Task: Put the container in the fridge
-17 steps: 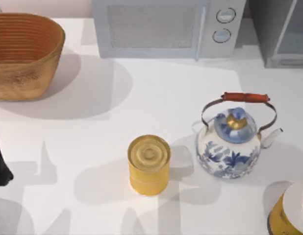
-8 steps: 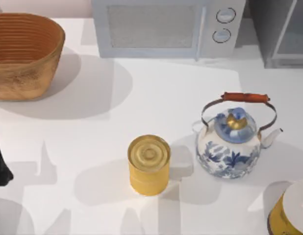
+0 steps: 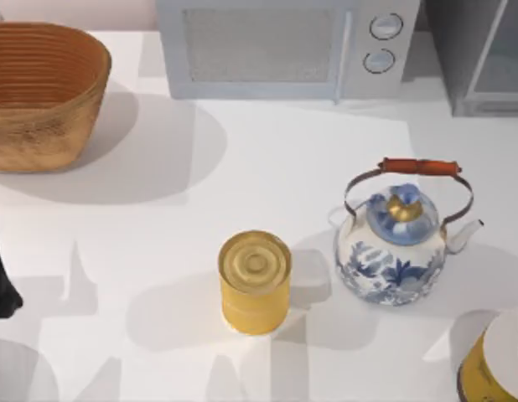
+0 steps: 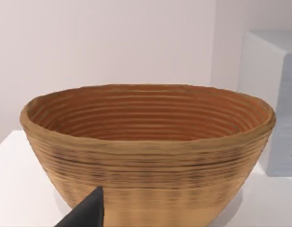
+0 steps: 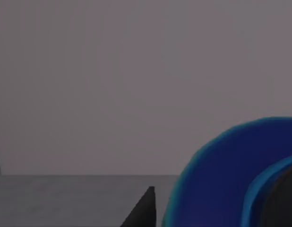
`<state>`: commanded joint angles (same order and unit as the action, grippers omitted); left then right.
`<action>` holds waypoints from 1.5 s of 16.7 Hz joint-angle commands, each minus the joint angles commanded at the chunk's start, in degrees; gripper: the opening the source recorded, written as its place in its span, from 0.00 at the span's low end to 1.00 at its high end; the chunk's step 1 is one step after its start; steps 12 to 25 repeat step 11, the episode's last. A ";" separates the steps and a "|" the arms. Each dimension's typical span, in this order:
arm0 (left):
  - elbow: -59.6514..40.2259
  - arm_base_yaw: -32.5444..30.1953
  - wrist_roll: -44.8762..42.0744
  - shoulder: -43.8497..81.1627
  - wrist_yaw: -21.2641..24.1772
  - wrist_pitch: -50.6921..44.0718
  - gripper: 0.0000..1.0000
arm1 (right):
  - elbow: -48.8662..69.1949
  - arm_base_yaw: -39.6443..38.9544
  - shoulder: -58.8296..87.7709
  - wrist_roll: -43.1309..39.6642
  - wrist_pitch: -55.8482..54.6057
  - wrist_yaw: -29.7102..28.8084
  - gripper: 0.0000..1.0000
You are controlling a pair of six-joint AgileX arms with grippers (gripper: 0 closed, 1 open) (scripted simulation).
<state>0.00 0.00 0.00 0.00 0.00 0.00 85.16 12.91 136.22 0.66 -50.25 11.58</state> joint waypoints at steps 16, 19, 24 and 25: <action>0.00 0.00 0.00 0.00 0.00 0.00 1.00 | 0.00 0.00 0.00 0.00 0.00 0.00 1.00; 0.00 0.00 0.00 0.00 0.00 0.00 1.00 | 0.00 0.00 0.00 0.00 0.00 0.00 1.00; 0.00 0.00 0.00 0.00 0.00 0.00 1.00 | 0.00 0.00 0.00 0.00 0.00 0.00 1.00; 0.00 0.00 0.00 0.00 0.00 0.00 1.00 | 0.00 0.00 0.00 0.00 0.00 0.00 1.00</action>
